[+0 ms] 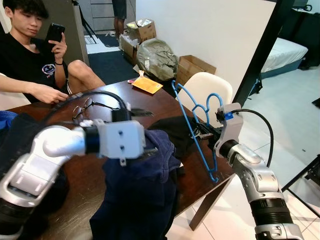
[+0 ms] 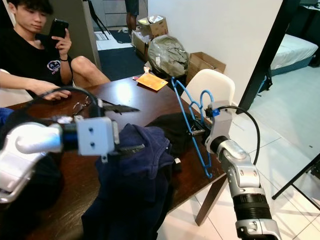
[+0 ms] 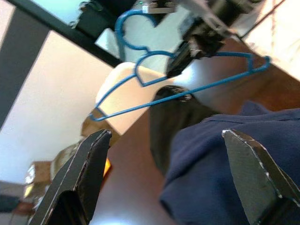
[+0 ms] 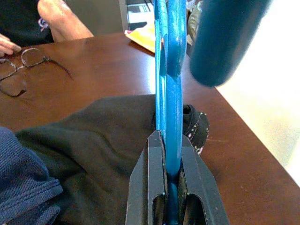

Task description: Hang hanger

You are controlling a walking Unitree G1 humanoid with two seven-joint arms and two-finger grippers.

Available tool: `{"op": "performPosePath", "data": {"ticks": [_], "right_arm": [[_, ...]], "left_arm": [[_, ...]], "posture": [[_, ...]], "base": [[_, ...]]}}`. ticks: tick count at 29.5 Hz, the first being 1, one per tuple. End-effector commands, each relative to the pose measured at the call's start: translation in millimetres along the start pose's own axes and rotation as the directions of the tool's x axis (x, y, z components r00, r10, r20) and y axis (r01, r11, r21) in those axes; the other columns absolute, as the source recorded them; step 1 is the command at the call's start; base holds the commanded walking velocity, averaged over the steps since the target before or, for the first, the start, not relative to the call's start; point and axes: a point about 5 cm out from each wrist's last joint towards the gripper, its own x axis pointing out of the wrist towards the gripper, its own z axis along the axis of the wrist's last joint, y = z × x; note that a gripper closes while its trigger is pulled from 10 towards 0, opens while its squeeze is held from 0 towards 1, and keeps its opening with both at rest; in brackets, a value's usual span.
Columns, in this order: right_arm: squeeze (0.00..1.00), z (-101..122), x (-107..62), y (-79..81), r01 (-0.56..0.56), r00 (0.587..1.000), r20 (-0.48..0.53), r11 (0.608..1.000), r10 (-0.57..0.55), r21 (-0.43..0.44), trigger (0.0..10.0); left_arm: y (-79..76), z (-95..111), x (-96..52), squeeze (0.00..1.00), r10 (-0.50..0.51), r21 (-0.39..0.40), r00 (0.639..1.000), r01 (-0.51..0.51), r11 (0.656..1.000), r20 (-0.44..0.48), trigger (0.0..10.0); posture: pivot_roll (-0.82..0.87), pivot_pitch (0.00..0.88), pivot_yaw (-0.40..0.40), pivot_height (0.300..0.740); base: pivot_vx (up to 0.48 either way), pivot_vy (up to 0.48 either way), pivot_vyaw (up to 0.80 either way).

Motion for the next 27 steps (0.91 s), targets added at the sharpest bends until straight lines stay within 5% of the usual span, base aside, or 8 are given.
{"op": "performPosePath", "data": {"ticks": [1,11,27], "right_arm": [[0.00,-5.5,2.9,3.7,0.005,1.000,0.007,1.000,-0.006,0.015,10.0],[0.00,-12.9,9.2,17.6,-0.014,1.000,0.011,0.999,0.013,0.048,10.0],[0.00,-15.3,14.8,21.0,-0.028,1.000,0.015,0.998,0.027,0.051,10.0]], "left_arm": [[2.5,-5.8,-4.1,0.00,0.039,0.004,0.997,-0.039,0.999,-0.067,10.0],[-5.2,-5.7,-3.7,0.00,0.138,-0.073,0.987,-0.143,0.987,-0.079,10.0],[0.9,5.7,-37.3,0.00,0.059,-0.121,0.995,-0.069,0.990,-0.083,10.0]], "posture": [[0.11,0.000,-0.017,0.740],[0.14,0.000,-0.003,0.740],[0.17,0.000,-0.005,0.740]], "base": [[0.000,-0.480,0.00],[0.000,-0.468,0.00],[0.000,0.000,0.00]]}}
